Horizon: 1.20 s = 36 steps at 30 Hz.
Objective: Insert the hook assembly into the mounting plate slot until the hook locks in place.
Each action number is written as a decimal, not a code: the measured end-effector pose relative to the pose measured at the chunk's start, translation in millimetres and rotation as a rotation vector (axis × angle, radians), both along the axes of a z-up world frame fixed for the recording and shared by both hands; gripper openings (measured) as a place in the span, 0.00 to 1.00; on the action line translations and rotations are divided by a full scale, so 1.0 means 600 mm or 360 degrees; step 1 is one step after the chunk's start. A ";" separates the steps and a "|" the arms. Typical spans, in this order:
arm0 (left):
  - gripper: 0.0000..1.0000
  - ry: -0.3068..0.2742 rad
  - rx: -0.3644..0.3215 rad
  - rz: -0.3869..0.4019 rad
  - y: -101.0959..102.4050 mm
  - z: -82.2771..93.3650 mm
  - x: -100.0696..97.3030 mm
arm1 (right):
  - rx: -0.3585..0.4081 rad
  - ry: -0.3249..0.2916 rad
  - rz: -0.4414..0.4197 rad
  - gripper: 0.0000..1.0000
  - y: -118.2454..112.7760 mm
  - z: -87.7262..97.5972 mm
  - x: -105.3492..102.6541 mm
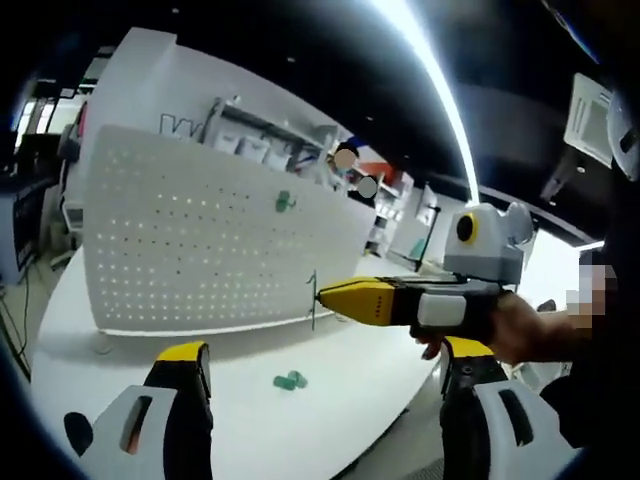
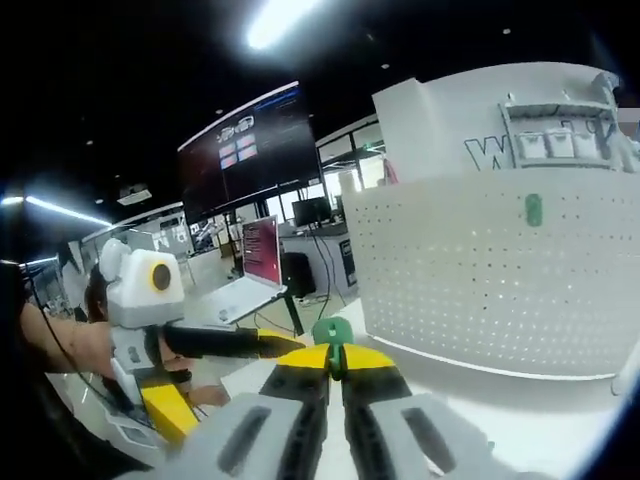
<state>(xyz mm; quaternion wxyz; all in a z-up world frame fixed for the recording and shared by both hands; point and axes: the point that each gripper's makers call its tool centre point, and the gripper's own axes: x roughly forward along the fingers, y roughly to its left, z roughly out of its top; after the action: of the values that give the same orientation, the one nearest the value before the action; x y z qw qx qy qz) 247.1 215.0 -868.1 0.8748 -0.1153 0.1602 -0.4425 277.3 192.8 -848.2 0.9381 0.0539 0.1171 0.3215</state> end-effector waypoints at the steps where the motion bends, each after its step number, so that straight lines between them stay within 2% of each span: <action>1: 0.99 -0.0007 -0.0003 0.0007 0.000 0.001 0.002 | -0.0007 -0.0015 -0.0009 0.00 -0.001 0.002 0.003; 9: 1.00 -0.0008 0.0014 0.0025 0.004 -0.002 0.009 | -0.0013 -0.0072 -0.0090 0.00 -0.012 0.008 0.028; 21: 1.00 -0.0002 0.0075 0.0121 0.043 -0.015 0.035 | -0.0084 -0.0348 -0.0409 0.00 -0.073 0.056 0.110; 26: 1.00 0.0001 0.0139 0.0101 0.046 -0.028 0.032 | -0.0085 -0.0363 -0.0512 0.00 -0.103 0.059 0.148; 36: 1.00 0.0030 0.0147 0.0126 0.060 -0.039 0.039 | -0.0110 -0.0371 -0.0672 0.00 -0.166 0.056 0.210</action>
<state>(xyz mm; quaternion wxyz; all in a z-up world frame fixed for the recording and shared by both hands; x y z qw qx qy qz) 270.3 251.0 -891.7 0.8944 -0.0853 0.1841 -0.3986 403.4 93.0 -814.5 0.9929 0.0077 0.0050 0.1182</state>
